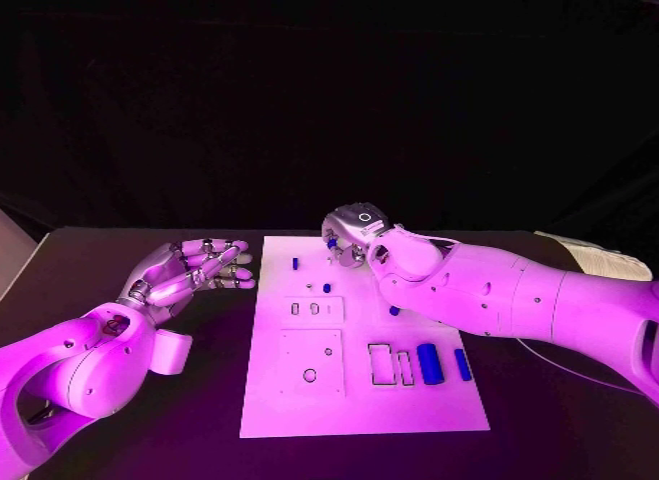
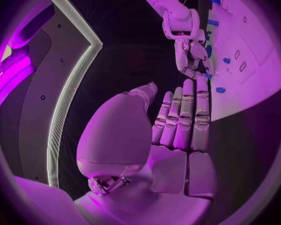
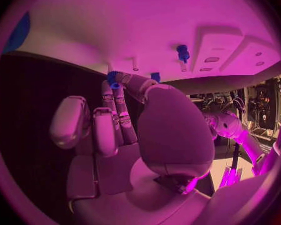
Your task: Assemble the parts on the task board
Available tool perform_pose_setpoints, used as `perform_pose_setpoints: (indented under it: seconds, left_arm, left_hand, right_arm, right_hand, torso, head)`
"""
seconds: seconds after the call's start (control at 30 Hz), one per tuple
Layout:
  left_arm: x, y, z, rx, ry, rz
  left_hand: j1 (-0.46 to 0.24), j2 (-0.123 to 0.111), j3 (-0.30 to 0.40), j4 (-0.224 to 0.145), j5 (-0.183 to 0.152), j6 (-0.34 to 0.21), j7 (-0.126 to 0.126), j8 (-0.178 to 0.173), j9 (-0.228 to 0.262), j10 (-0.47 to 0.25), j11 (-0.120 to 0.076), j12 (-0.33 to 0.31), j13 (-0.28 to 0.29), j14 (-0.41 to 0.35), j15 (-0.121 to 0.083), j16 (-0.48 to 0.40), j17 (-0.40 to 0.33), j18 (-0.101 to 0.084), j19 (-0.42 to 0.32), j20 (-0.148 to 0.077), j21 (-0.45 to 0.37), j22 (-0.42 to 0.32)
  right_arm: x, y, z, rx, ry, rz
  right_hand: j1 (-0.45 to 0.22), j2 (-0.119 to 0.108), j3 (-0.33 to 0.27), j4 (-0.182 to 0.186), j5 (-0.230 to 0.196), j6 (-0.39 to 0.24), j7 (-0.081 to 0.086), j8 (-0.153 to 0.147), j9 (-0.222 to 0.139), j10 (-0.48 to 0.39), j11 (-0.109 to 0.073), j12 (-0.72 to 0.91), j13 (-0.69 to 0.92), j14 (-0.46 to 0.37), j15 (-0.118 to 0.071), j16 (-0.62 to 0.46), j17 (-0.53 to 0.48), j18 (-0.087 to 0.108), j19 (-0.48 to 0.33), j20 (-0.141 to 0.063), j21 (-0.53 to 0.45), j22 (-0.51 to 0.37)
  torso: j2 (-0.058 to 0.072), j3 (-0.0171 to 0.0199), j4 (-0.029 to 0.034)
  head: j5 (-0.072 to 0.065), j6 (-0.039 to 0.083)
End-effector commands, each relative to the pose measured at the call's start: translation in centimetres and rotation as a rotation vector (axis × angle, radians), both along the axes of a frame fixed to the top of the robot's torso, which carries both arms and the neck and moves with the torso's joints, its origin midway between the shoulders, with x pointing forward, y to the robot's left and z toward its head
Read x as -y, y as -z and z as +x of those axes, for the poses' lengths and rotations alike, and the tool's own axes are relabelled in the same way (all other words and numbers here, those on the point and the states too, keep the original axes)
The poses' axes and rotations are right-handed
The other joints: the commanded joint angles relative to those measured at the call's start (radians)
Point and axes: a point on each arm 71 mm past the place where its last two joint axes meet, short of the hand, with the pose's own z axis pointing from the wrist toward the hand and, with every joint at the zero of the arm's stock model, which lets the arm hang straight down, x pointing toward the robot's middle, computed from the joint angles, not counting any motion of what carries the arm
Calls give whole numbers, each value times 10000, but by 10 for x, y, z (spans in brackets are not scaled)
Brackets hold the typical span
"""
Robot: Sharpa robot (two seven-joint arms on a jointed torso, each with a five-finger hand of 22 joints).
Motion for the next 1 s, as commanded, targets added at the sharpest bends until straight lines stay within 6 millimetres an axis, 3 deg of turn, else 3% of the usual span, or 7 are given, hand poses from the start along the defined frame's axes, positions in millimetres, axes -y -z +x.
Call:
perform_pose_setpoints:
  seconds: [0.03,0.87,1.0]
  left_arm:
    - [2,-1,-1,51,211,-18]
    - [2,0,-1,13,247,11]
    - [2,0,-1,6,250,16]
  left_hand:
    - [24,-100,34,4,8,35,232,-48,-17,17,44,-33,-15,-48,21,60,10,122,51,-24,42,15]
    - [22,-115,58,-11,8,32,239,-61,-23,21,50,-66,-15,-68,27,60,49,119,42,-22,46,14]
    - [14,-122,66,-14,7,27,242,-69,-26,18,54,-84,-16,-79,31,60,67,118,36,-20,46,13]
  right_arm:
    - [0,2,1,-51,103,-388]
    - [1,5,3,-43,323,-666]
    - [0,5,3,-54,254,-662]
  right_hand:
    - [11,69,-37,-46,6,-64,13,65,13,394,-312,23,428,422,-15,46,-1,-164,126,-35,30,-5]
    - [-125,-3,-50,-9,-40,-152,6,40,54,330,-302,-38,455,397,-4,20,-84,-155,77,-22,15,-17]
    - [-397,-265,72,89,-126,-783,150,-328,-7,-177,-133,-184,360,321,142,-96,-349,-128,-53,65,-128,-178]
  torso:
    - [19,-7,2]
    - [53,-30,16]
    - [60,-24,8]
  head:
    - [2,-3]
    - [-18,-20]
    - [-10,-20]
